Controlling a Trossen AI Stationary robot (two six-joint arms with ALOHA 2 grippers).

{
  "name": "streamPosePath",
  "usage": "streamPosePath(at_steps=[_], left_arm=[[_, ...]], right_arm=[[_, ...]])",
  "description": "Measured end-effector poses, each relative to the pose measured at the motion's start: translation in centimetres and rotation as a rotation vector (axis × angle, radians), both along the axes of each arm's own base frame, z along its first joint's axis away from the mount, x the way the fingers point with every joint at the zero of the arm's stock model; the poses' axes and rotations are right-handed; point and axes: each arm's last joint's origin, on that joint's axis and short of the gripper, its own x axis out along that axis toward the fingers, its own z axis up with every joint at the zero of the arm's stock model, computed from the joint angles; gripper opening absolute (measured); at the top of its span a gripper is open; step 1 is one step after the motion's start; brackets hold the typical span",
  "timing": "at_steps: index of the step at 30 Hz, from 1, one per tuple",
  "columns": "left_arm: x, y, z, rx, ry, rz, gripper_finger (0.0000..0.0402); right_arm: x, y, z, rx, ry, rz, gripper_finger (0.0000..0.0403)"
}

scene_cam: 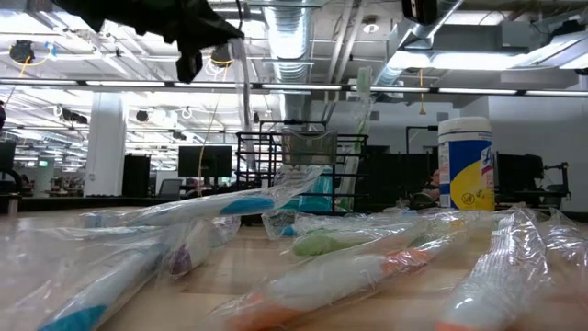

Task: Pick & Place toothbrushing station
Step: Put the purple toothbrush into the black wire organizer

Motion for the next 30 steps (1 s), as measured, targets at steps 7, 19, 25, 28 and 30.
streamPosePath(at_steps=[7,19,25,28,30], left_arm=[[1.6,0.1,-1.9,-0.008,0.079,-0.024,0.0000],[2.2,0.8,-2.3,0.030,0.075,0.003,0.0000],[2.3,0.6,-2.4,0.029,0.079,-0.013,0.0001],[2.3,0.4,-2.4,0.020,0.079,-0.020,0.0008],[2.3,0.4,-2.4,0.008,0.078,-0.022,0.0021]], right_arm=[[0.2,-0.5,0.0,0.009,0.007,0.027,0.0161],[0.1,-0.4,-0.1,-0.006,0.023,0.061,0.0161],[0.2,-0.8,-0.3,0.009,0.042,0.097,0.0161],[0.3,-0.9,-0.2,-0.002,0.042,0.109,0.0161],[0.3,-1.0,-0.2,-0.006,0.042,0.107,0.0161]])
